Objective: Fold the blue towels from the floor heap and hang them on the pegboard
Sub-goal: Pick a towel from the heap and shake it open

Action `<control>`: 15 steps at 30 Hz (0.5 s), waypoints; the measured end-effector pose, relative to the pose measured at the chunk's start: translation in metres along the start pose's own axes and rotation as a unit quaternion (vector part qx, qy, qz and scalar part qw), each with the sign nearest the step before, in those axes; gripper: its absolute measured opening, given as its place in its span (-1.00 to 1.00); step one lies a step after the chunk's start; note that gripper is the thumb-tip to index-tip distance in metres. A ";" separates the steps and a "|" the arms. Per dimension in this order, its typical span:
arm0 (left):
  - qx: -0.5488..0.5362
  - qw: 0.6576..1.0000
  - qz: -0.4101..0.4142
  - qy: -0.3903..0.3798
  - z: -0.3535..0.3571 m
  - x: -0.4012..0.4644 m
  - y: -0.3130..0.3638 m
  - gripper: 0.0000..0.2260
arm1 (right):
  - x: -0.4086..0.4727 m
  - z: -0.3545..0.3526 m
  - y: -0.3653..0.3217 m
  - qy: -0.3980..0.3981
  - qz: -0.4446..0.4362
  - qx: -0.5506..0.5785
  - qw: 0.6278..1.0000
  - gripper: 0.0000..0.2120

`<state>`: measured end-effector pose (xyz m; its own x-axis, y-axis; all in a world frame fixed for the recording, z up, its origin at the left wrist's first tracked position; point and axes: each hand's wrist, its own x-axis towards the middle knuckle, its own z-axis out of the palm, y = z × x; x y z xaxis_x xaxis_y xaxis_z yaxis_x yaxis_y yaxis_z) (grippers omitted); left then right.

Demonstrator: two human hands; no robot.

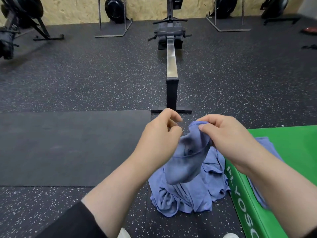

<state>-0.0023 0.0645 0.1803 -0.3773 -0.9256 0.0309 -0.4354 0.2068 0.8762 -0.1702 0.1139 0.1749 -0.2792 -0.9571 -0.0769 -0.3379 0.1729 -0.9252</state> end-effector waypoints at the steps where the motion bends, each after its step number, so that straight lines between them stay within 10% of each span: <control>1: 0.036 0.999 0.009 -0.033 -0.004 0.001 -0.003 -0.71 | -0.002 -0.001 -0.004 -0.012 -0.022 -0.031 0.999 -0.77; 6: 0.081 0.977 0.058 -0.188 -0.007 -0.002 -0.011 -0.78 | -0.009 -0.002 -0.015 -0.064 -0.084 -0.108 0.988 -0.73; 15: 0.088 0.978 0.006 -0.187 -0.010 0.001 -0.023 -0.87 | 0.000 -0.015 0.000 0.009 -0.083 -0.159 0.984 -0.74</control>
<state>0.0161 0.0554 0.1649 -0.6419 -0.7484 -0.1668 -0.5512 0.2992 0.7789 -0.1835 0.1170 0.1798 -0.2109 -0.9746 0.0748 -0.6439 0.0809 -0.7608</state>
